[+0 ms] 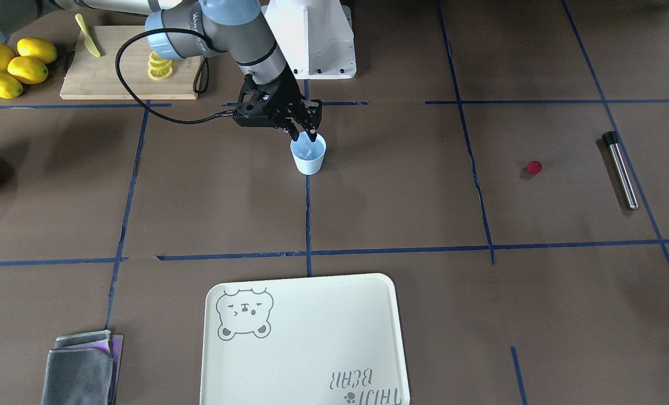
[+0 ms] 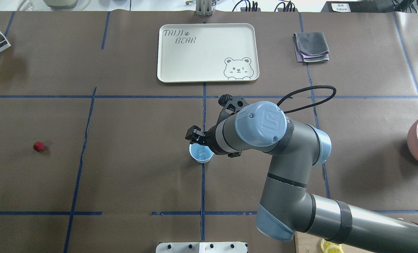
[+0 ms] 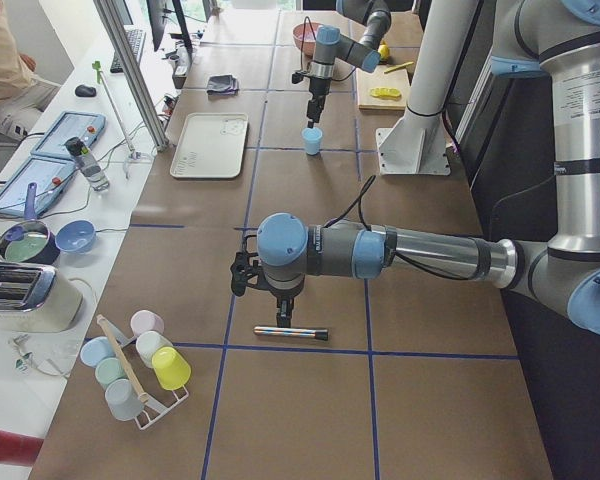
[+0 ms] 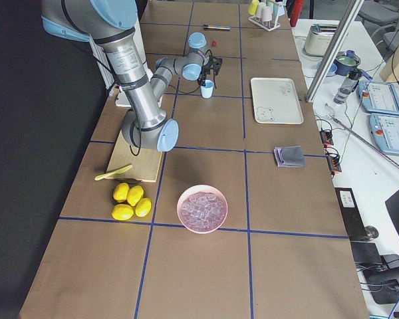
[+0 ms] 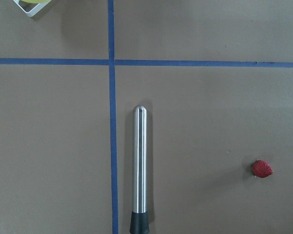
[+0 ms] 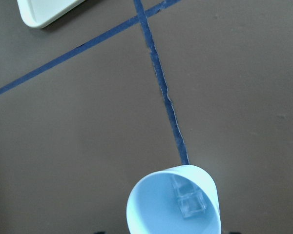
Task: Mash ice and strawberries in cup
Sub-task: 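Draw the right gripper with the bowl back away from the cup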
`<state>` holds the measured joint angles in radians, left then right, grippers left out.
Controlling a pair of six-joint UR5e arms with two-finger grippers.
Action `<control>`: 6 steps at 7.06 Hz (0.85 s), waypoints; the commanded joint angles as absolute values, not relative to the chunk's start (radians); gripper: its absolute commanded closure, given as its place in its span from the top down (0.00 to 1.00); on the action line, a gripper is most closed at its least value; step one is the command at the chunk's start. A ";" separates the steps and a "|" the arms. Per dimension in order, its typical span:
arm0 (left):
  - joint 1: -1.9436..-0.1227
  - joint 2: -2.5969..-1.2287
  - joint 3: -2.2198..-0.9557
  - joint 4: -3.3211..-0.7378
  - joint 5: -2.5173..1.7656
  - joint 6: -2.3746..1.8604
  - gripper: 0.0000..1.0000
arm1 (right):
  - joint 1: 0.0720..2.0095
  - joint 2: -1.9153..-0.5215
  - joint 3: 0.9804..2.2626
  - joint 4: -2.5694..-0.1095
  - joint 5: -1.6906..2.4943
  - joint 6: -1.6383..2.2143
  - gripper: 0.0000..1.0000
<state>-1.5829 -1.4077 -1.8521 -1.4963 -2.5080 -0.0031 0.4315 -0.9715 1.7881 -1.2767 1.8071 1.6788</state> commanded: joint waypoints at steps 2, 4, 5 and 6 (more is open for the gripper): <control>-1.582 -1.394 -1.852 -1.497 -2.510 -0.002 1.00 | 0.570 -1.186 1.970 -1.270 1.918 1.667 1.00; -1.583 -1.394 -1.853 -1.497 -2.510 -0.002 1.00 | 0.818 -1.377 2.014 -1.264 2.186 1.474 1.00; -1.583 -1.394 -1.853 -1.497 -2.510 -0.002 1.00 | 0.944 -1.504 2.017 -1.238 2.285 1.280 1.00; -1.583 -1.394 -1.853 -1.497 -2.510 -0.002 1.00 | 1.051 -1.613 2.013 -1.233 2.318 1.124 1.00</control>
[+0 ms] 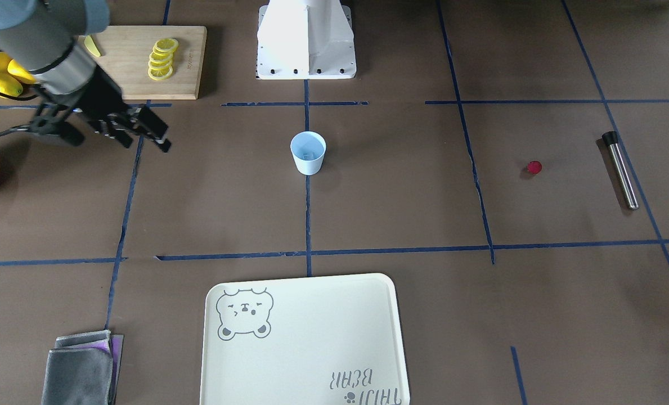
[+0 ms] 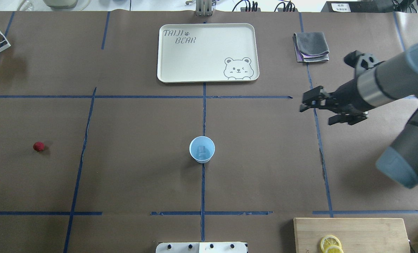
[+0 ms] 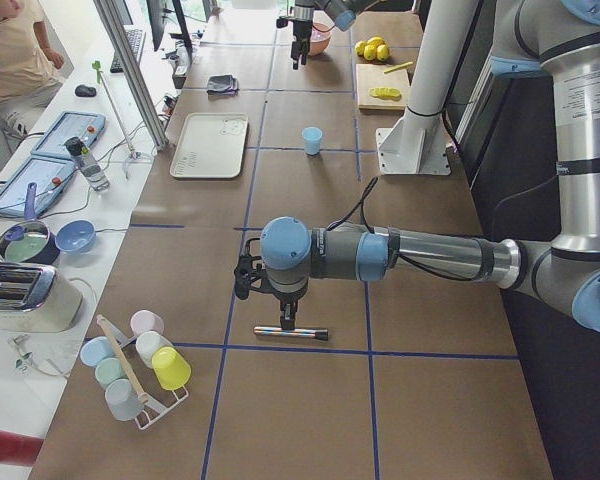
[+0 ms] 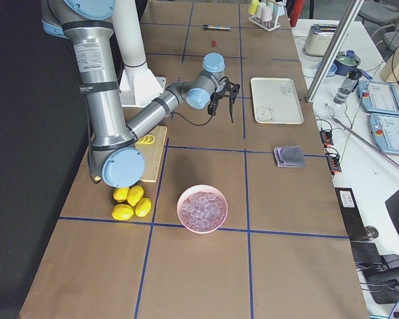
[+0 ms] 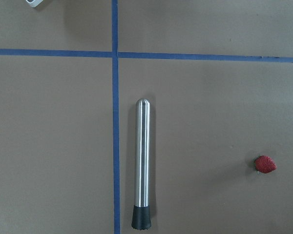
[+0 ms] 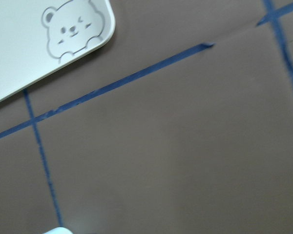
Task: Mash ice and strawberries in cup
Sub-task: 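Draw the right gripper with the bowl back away from the cup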
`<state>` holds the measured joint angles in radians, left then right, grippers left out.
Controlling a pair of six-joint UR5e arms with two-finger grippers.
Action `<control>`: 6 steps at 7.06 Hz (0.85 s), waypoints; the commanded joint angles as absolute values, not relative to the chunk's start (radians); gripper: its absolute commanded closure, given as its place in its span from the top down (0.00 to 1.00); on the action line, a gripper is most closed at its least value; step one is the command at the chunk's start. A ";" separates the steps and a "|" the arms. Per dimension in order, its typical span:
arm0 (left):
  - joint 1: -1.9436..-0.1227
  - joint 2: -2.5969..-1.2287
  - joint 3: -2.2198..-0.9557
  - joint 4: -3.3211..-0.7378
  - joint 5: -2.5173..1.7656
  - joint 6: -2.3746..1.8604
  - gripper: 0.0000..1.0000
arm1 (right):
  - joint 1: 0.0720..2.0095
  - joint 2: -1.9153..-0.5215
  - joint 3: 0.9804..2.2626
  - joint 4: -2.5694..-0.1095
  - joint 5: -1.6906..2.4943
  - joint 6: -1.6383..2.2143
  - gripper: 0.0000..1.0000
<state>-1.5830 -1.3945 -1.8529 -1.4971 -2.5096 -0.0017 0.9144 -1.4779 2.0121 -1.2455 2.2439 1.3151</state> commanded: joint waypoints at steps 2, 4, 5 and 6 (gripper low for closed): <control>-1.583 -1.394 -1.853 -1.499 -2.510 -0.002 1.00 | 1.220 -1.809 1.988 -1.236 2.335 0.716 1.00; -1.583 -1.394 -1.853 -1.505 -2.510 -0.003 1.00 | 1.293 -1.862 1.904 -1.236 2.361 0.548 1.00; -1.583 -1.394 -1.853 -1.505 -2.510 -0.003 1.00 | 1.293 -1.862 1.844 -1.235 2.361 0.513 1.00; -1.583 -1.394 -1.853 -1.505 -2.510 -0.003 1.00 | 1.293 -1.861 1.809 -1.235 2.359 0.491 1.00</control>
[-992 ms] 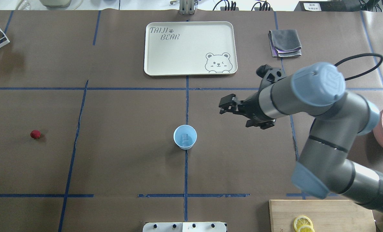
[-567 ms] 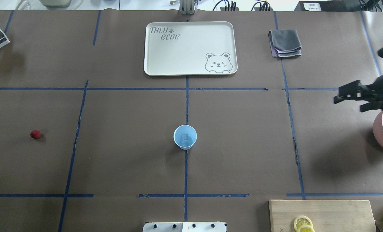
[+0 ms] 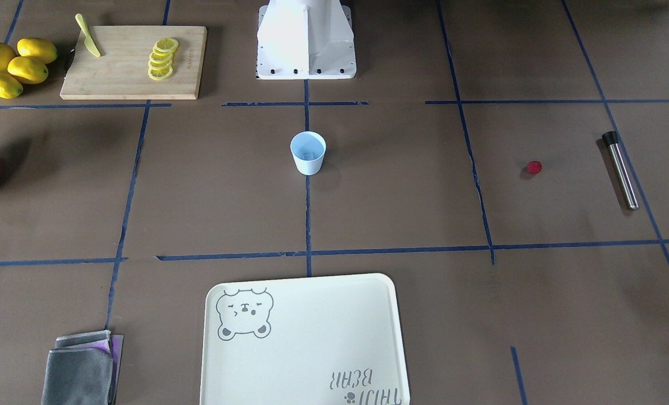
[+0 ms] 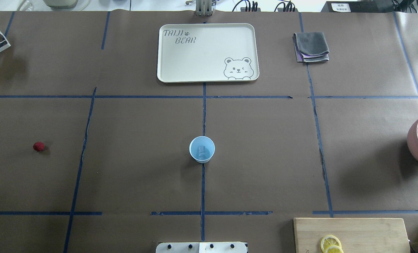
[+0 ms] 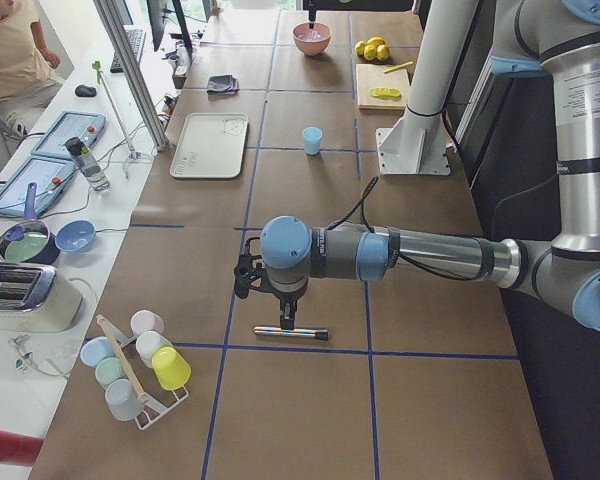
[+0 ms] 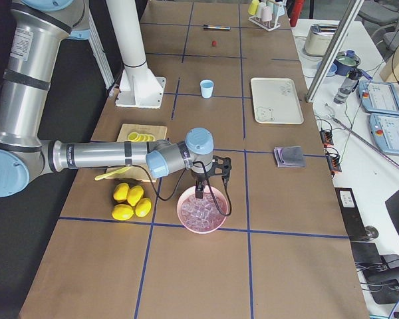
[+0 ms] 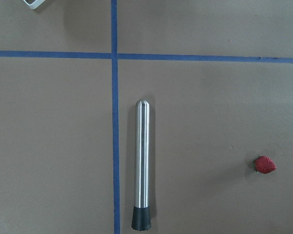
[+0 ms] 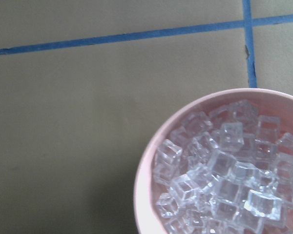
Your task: Mash ice and strawberries in cup
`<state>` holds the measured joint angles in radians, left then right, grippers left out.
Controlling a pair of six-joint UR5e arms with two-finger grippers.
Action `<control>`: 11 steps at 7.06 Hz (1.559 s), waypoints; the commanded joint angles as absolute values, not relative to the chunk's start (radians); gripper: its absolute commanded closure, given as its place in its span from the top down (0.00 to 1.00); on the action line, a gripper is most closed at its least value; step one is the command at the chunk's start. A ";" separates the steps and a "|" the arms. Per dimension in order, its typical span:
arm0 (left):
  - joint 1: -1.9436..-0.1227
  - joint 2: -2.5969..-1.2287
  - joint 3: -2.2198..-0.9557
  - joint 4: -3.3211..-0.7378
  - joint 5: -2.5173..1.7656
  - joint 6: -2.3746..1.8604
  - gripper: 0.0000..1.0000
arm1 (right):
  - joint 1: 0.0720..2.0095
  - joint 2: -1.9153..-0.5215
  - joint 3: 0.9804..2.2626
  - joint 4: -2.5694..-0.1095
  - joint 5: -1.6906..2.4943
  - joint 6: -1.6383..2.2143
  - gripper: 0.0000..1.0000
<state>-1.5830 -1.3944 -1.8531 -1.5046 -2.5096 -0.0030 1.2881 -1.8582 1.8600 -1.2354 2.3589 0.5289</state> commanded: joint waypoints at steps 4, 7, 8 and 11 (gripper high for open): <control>-1.583 -1.394 -1.855 -1.505 -2.510 -0.003 1.00 | 1.292 -1.848 1.730 -1.233 2.327 0.492 1.00; -1.582 -1.394 -1.862 -1.505 -2.510 -0.003 1.00 | 1.290 -1.816 1.689 -1.233 2.309 0.499 0.99; -1.583 -1.394 -1.864 -1.505 -2.510 -0.003 1.00 | 1.292 -1.801 1.671 -1.233 2.303 0.500 0.98; -1.583 -1.394 -1.865 -1.505 -2.510 -0.003 1.00 | 1.289 -1.801 1.654 -1.233 2.303 0.503 0.94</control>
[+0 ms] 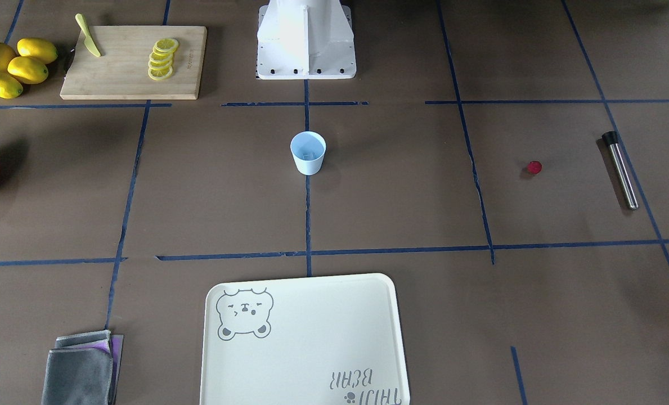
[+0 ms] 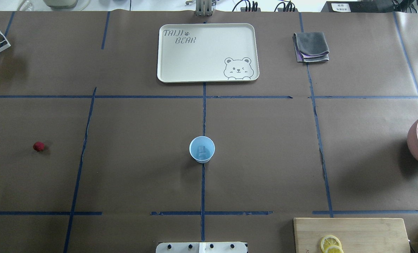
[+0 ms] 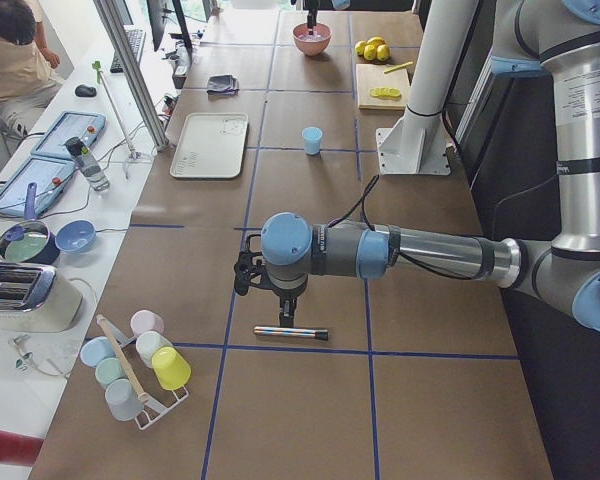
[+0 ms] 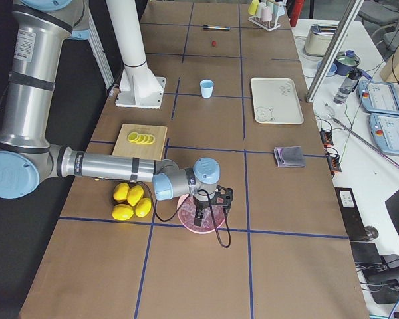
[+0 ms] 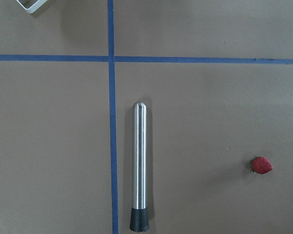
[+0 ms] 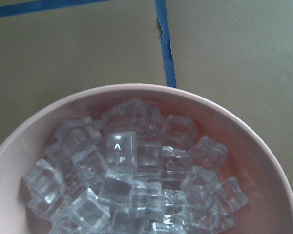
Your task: Mash ice and strawberries in cup
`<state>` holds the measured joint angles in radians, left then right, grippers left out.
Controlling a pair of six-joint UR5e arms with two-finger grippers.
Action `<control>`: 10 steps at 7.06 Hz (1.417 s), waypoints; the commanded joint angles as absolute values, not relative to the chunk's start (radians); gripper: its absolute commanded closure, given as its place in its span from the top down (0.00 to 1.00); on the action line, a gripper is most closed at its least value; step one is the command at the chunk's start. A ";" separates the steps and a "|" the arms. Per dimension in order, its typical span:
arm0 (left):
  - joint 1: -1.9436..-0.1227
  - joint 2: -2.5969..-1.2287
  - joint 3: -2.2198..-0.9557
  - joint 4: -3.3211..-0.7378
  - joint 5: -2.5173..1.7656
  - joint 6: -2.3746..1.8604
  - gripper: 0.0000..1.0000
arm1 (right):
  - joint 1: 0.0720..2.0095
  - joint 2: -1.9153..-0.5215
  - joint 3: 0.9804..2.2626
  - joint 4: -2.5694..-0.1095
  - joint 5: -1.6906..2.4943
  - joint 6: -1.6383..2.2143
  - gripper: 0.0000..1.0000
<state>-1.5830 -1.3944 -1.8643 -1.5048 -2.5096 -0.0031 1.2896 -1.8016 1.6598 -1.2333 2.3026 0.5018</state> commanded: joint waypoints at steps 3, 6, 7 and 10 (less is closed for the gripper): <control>-1.583 -1.393 -1.865 -1.505 -2.510 -0.003 1.00 | 1.289 -1.801 1.649 -1.235 2.307 0.503 0.90; -1.583 -1.393 -1.865 -1.505 -2.510 -0.003 1.00 | 1.287 -1.802 1.646 -1.235 2.307 0.505 0.68; -1.582 -1.393 -1.865 -1.503 -2.510 -0.003 1.00 | 1.287 -1.802 1.644 -1.235 2.307 0.505 0.61; -1.583 -1.393 -1.867 -1.505 -2.516 -0.003 1.00 | 1.287 -1.802 1.646 -1.232 2.310 0.522 0.16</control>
